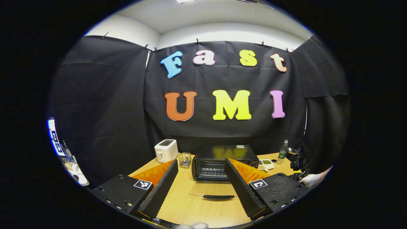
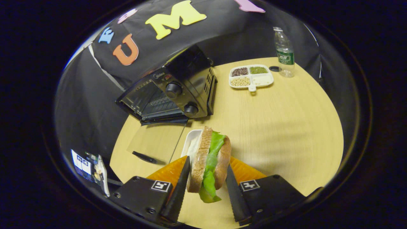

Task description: Open the electric oven with the left hand, put the food in, and close the electric oven.

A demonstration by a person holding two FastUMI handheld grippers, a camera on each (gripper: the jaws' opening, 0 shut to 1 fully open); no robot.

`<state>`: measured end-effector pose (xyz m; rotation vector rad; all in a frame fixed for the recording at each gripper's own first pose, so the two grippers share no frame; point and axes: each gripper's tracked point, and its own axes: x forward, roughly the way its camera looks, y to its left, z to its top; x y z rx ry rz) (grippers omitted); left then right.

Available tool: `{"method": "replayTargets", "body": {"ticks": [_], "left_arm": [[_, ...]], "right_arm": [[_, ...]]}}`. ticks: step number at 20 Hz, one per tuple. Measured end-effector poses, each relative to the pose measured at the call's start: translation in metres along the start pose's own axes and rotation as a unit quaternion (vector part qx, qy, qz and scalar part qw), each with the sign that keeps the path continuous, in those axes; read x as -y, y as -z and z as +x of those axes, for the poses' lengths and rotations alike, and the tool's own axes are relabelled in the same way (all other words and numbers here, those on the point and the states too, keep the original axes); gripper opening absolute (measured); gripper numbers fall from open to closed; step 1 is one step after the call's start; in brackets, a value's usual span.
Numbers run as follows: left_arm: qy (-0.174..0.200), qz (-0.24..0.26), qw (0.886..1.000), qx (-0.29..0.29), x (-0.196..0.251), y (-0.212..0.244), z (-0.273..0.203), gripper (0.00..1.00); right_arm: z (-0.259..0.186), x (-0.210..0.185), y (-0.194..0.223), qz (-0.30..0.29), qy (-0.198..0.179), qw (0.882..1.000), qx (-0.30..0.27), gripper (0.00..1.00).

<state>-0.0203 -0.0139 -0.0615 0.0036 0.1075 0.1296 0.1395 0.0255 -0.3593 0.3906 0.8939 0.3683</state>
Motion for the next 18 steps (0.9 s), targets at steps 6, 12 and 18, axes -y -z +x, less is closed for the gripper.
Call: {"method": "replayTargets", "body": {"ticks": [6, 12, 18], "left_arm": [[0.010, 0.002, 1.000, -0.001, 0.005, 0.002, 0.002, 0.95], [0.028, -0.002, 1.000, -0.002, -0.007, 0.003, -0.007, 0.95], [0.054, 0.007, 0.998, -0.014, -0.024, 0.012, -0.018, 0.95]], "right_arm": [[-0.008, -0.015, -0.004, -0.002, -0.006, 1.000, 0.010, 0.40], [-0.040, -0.054, -0.034, 0.007, -0.007, 0.997, 0.074, 0.40], [-0.027, -0.126, -0.040, 0.076, -0.043, 0.985, 0.149, 0.40]]}}
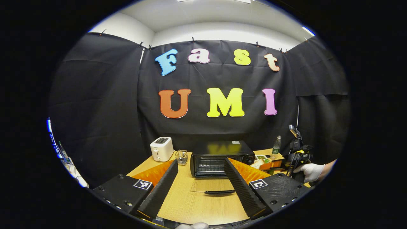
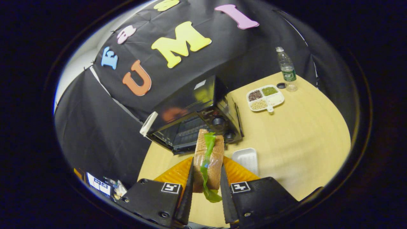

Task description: Open the electric oven with the left hand, put the food in, and close the electric oven.

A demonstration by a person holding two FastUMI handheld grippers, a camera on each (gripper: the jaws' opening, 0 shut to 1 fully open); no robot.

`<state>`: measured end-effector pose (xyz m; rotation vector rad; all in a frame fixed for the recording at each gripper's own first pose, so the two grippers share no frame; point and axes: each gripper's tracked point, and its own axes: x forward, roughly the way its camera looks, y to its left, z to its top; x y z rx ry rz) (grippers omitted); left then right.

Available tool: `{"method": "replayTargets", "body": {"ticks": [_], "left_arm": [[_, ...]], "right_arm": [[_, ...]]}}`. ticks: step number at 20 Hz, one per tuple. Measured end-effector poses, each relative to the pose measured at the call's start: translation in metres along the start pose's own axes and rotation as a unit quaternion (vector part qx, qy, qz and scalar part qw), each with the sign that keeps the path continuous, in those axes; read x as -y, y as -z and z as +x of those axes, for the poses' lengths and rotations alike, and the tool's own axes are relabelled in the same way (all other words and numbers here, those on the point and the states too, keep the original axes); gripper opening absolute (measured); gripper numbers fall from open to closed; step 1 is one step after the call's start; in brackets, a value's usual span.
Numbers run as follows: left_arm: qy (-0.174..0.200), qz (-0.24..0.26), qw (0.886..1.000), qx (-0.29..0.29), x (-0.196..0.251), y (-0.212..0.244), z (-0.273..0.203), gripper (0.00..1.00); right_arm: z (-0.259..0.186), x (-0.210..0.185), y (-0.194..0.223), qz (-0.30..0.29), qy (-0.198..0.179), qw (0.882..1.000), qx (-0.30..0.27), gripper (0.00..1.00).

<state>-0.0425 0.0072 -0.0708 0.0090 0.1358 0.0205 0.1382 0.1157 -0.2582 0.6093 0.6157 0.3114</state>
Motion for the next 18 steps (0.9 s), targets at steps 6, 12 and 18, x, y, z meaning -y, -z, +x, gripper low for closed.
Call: {"method": "replayTargets", "body": {"ticks": [6, 12, 18], "left_arm": [[0.025, 0.021, 0.999, -0.015, -0.015, 0.007, -0.009, 0.95], [0.043, 0.038, 0.998, -0.037, -0.019, 0.023, -0.011, 0.95], [0.037, 0.023, 0.998, -0.047, -0.026, 0.033, -0.002, 0.96]], "right_arm": [[0.058, -0.043, 0.031, 0.132, -0.023, 0.989, 0.060, 0.43], [0.126, -0.066, 0.029, 0.205, -0.025, 0.972, 0.116, 0.39], [0.181, -0.064, 0.010, 0.261, -0.019, 0.951, 0.166, 0.39]]}}
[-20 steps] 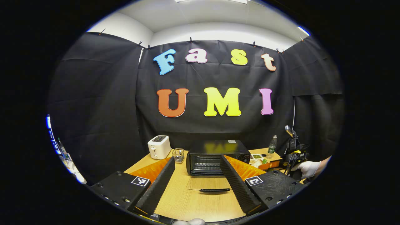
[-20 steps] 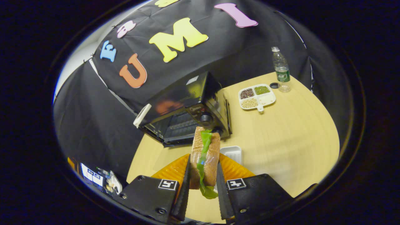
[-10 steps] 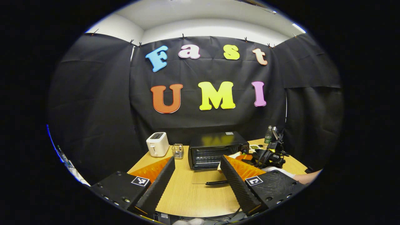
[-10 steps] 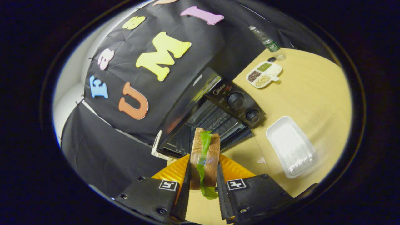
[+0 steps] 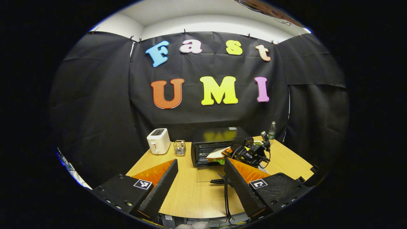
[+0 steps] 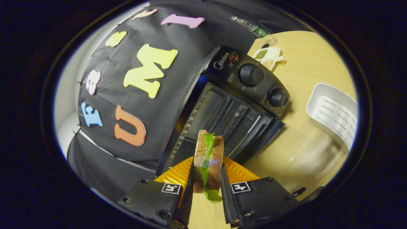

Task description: Open the electric oven with the left hand, put the food in, and close the electric oven.

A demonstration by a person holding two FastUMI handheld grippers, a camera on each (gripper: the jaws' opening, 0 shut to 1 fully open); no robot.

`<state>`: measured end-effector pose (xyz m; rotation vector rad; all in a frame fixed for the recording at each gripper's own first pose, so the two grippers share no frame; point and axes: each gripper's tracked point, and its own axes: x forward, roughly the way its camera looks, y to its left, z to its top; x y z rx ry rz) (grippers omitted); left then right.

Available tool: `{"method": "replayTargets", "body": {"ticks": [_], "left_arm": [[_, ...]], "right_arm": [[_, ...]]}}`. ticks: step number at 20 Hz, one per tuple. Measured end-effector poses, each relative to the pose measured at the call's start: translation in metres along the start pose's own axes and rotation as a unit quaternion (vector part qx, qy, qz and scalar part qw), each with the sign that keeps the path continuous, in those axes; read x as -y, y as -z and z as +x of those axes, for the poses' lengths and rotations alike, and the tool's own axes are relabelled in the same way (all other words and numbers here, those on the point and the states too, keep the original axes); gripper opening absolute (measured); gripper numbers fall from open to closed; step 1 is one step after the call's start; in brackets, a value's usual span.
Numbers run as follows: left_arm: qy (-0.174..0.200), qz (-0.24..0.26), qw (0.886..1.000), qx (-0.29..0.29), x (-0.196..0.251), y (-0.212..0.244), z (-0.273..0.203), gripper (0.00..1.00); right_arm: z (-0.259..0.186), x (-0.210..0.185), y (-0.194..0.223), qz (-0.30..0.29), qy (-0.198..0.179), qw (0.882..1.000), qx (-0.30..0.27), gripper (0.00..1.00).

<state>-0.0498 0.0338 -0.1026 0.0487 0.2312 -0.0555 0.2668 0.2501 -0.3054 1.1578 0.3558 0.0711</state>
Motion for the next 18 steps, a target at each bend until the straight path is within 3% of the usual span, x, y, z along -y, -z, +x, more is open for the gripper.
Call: {"method": "replayTargets", "body": {"ticks": [2, 3, 4, 10, 13, 16, 18], "left_arm": [[-0.003, 0.002, 1.000, -0.006, -0.003, 0.003, 0.002, 0.96], [-0.003, 0.003, 1.000, -0.008, -0.003, 0.005, 0.002, 0.96], [-0.004, 0.006, 1.000, -0.008, -0.005, 0.006, 0.002, 0.96], [-0.003, -0.002, 1.000, -0.019, -0.005, 0.016, 0.006, 0.95], [-0.003, -0.008, 1.000, -0.019, -0.006, 0.013, 0.010, 0.95], [0.000, -0.009, 1.000, -0.013, -0.005, 0.009, 0.013, 0.96], [0.000, -0.013, 1.000, -0.011, -0.006, 0.008, 0.014, 0.95]], "right_arm": [[0.016, 0.002, 0.000, 0.016, 0.003, 1.000, 0.012, 0.39], [0.024, 0.003, 0.003, 0.016, 0.006, 1.000, 0.009, 0.43], [0.030, 0.003, 0.002, 0.014, 0.008, 1.000, 0.012, 0.39], [0.053, 0.006, -0.001, 0.004, 0.018, 1.000, 0.023, 0.39], [0.057, 0.009, -0.002, -0.031, 0.032, 0.999, 0.023, 0.39], [0.054, 0.012, -0.003, -0.097, 0.062, 0.993, 0.018, 0.45], [0.050, 0.015, -0.003, -0.156, 0.081, 0.984, 0.008, 0.61]]}}
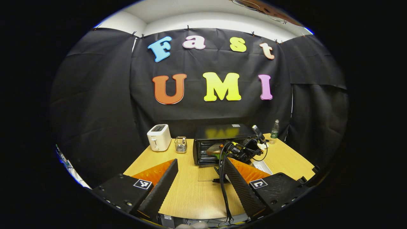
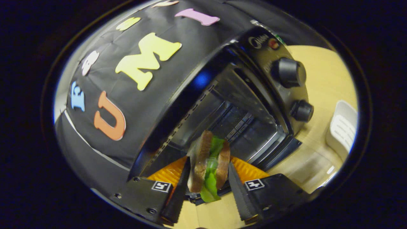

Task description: Open the electric oven with the left hand, put the food in, and close the electric oven.

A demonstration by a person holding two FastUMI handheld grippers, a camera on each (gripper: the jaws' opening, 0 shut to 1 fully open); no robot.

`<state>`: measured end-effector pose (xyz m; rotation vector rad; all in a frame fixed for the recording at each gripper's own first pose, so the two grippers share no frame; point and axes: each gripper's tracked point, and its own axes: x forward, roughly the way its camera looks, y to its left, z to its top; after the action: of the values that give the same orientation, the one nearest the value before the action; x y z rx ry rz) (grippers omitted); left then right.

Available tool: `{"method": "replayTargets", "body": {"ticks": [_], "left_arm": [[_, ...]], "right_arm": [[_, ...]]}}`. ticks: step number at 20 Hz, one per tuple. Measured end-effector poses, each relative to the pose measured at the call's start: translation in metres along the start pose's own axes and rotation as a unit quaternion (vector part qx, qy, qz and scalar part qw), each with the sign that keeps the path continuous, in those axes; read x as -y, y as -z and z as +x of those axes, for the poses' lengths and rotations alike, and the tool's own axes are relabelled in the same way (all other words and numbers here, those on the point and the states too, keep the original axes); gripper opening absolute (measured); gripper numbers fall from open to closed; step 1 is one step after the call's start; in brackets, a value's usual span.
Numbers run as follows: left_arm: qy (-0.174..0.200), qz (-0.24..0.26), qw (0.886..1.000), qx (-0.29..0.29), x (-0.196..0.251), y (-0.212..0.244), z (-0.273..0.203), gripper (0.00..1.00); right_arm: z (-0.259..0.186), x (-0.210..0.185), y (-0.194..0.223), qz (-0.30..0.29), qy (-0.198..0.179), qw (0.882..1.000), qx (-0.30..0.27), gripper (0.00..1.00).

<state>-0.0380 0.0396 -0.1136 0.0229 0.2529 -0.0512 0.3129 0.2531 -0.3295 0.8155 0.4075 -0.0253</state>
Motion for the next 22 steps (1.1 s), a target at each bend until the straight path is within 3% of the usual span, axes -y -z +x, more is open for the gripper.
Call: {"method": "replayTargets", "body": {"ticks": [2, 3, 7, 8, 9, 11, 13, 14, 15, 16, 17, 18, 19, 20, 22], "left_arm": [[0.000, -0.002, 1.000, 0.006, 0.000, -0.003, 0.001, 0.96], [-0.001, -0.002, 1.000, 0.006, 0.000, -0.003, 0.002, 0.96], [-0.003, -0.007, 1.000, 0.009, -0.001, -0.002, 0.006, 0.96], [-0.003, -0.008, 1.000, 0.009, -0.001, -0.001, 0.005, 0.96], [-0.004, -0.007, 1.000, 0.012, -0.002, -0.001, 0.006, 0.96], [-0.011, -0.002, 1.000, 0.016, -0.005, 0.001, 0.007, 0.96], [-0.017, 0.004, 1.000, 0.021, -0.010, 0.002, 0.010, 0.96], [-0.022, 0.004, 1.000, 0.020, -0.012, 0.005, 0.011, 0.95], [-0.022, 0.002, 0.999, 0.024, -0.013, 0.005, 0.013, 0.96], [-0.024, 0.001, 0.999, 0.025, -0.013, 0.006, 0.015, 0.96], [-0.026, 0.001, 0.999, 0.025, -0.013, 0.008, 0.016, 0.96], [-0.028, 0.003, 0.999, 0.026, -0.013, 0.011, 0.018, 0.96], [-0.030, 0.003, 0.999, 0.022, -0.013, 0.017, 0.020, 0.96], [-0.031, 0.006, 0.999, 0.020, -0.010, 0.022, 0.022, 0.96], [-0.032, 0.009, 0.999, 0.014, -0.007, 0.030, 0.027, 0.96]], "right_arm": [[-0.005, 0.013, -0.001, -0.058, 0.026, 0.998, -0.007, 1.00], [-0.007, 0.015, -0.006, -0.080, 0.030, 0.996, -0.003, 0.93], [-0.018, 0.019, -0.018, -0.168, 0.033, 0.985, 0.007, 0.94], [-0.023, 0.022, -0.020, -0.180, 0.035, 0.983, 0.007, 1.00], [-0.029, 0.024, -0.021, -0.192, 0.036, 0.981, 0.006, 0.94], [-0.051, 0.025, -0.018, -0.212, 0.027, 0.977, -0.007, 0.94], [-0.083, 0.021, -0.030, -0.237, 0.013, 0.971, 0.002, 0.94], [-0.099, 0.018, -0.038, -0.250, 0.007, 0.968, 0.005, 1.00], [-0.119, 0.017, -0.048, -0.268, 0.000, 0.963, 0.012, 0.94], [-0.139, 0.014, -0.060, -0.286, -0.001, 0.958, 0.021, 1.00], [-0.159, 0.010, -0.074, -0.308, -0.012, 0.951, 0.032, 0.94], [-0.183, 0.013, -0.090, -0.325, -0.012, 0.944, 0.044, 0.94], [-0.202, 0.012, -0.103, -0.337, -0.019, 0.940, 0.055, 1.00], [-0.222, 0.008, -0.117, -0.347, -0.025, 0.935, 0.066, 0.94], [-0.259, 0.008, -0.148, -0.357, -0.030, 0.929, 0.092, 0.94]]}}
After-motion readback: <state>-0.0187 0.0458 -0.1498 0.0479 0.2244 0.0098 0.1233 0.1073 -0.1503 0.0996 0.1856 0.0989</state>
